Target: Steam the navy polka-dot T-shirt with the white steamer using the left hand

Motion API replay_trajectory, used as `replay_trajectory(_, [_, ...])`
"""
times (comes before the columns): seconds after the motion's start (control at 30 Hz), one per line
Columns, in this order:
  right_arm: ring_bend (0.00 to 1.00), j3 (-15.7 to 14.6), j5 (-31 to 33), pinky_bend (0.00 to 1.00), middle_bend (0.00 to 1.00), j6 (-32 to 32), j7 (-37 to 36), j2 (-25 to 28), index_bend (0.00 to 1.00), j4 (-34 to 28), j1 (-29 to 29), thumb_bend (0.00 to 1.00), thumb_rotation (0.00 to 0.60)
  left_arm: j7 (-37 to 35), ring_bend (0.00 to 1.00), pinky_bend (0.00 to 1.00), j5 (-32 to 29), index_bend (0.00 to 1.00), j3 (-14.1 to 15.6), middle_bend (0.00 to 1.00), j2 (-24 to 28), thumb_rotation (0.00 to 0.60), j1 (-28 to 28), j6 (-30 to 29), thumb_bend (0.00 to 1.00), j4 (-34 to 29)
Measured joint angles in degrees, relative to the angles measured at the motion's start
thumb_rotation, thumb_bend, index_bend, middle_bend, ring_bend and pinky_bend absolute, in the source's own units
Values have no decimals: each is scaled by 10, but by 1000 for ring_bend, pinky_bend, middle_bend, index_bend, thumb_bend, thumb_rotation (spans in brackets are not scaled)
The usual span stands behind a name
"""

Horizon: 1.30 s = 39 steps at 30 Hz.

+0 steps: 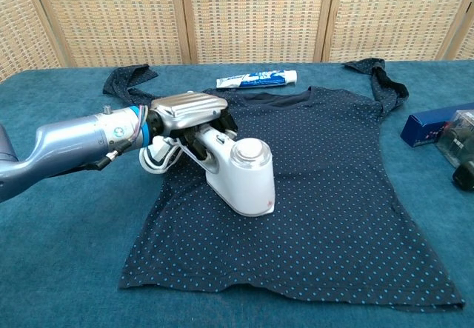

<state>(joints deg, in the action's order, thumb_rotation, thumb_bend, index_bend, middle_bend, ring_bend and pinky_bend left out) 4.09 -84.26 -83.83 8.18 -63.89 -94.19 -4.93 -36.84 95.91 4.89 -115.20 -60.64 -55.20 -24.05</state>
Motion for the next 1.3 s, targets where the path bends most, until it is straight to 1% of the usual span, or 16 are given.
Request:
replay_trajectory(0.53, [0, 0, -1, 0, 0, -2, -6, 3, 7, -1, 1, 0, 600, 29, 738, 800, 25, 1000, 8, 822, -15, 600, -26, -15, 514, -66])
replay_trajectory(0.93, [0, 0, -2, 0, 0, -4, -9, 5, 8, -1, 2, 0, 600, 41, 738, 800, 27, 1000, 1, 822, -20, 600, -32, -26, 515, -101])
replay_trajectory(1.3, [0, 0, -3, 0, 0, -5, -10, 6, 8, -2, 2, 0, 600, 70, 739, 800, 31, 1000, 2, 823, -17, 600, -34, -24, 514, -97])
